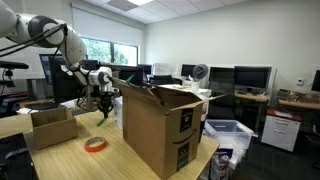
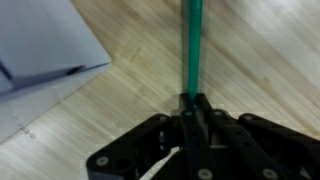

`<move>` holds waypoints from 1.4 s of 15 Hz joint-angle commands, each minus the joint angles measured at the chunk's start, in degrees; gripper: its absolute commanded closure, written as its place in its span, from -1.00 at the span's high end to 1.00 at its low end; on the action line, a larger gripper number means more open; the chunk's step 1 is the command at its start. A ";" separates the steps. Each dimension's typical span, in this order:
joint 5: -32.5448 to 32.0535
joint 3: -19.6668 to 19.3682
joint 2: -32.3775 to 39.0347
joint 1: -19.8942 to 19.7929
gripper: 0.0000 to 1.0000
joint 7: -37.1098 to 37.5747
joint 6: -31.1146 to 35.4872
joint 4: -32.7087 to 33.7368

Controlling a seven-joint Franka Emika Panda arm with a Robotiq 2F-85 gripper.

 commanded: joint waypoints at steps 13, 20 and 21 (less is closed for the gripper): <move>14.84 5.26 -17.02 -2.52 -0.88 1.70 11.51 -23.66; 14.09 5.27 -18.15 0.31 -0.88 6.50 21.36 -29.43; 13.77 5.15 -18.04 0.85 -0.88 6.99 22.14 -29.73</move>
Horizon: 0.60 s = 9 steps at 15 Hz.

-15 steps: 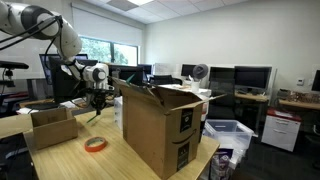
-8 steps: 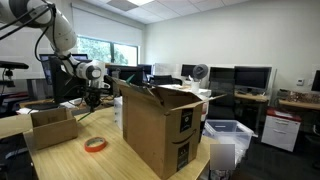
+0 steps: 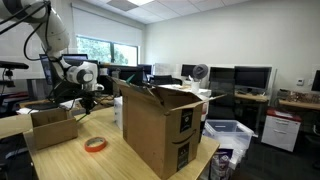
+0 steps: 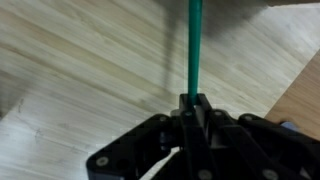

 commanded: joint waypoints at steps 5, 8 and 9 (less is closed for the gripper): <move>-1.45 -0.41 -0.90 1.80 -0.88 0.02 3.72 -0.88; -3.30 -0.91 0.60 1.59 -0.88 -1.74 4.21 3.42; -3.71 -0.81 0.41 1.75 -0.88 -1.87 3.59 5.04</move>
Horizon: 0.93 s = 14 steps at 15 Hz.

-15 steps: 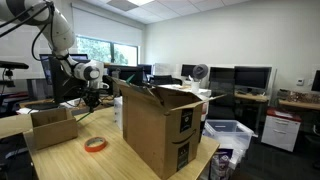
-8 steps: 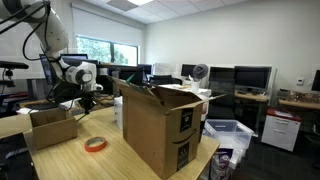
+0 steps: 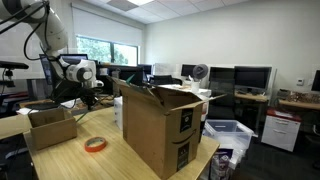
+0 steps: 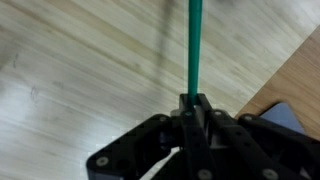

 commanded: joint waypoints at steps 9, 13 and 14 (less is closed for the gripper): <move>-11.29 -7.66 6.78 3.64 -0.88 1.56 -3.11 20.54; -14.34 -12.31 10.74 5.48 -0.87 6.73 -7.34 27.01; -15.22 -13.57 11.72 6.21 -0.87 8.29 -8.44 28.42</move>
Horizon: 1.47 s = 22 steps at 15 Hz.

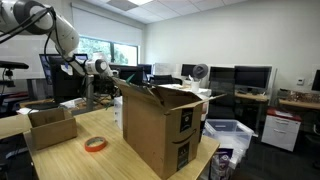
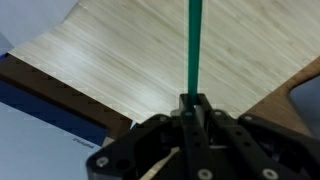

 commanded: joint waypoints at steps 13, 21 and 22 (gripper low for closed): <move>-3.48 -8.61 15.95 4.27 -0.88 26.62 -36.00 32.43; -2.73 -11.51 21.45 3.17 -0.88 36.32 -46.74 44.54; -2.41 -11.63 21.85 2.93 -0.88 37.48 -47.52 45.50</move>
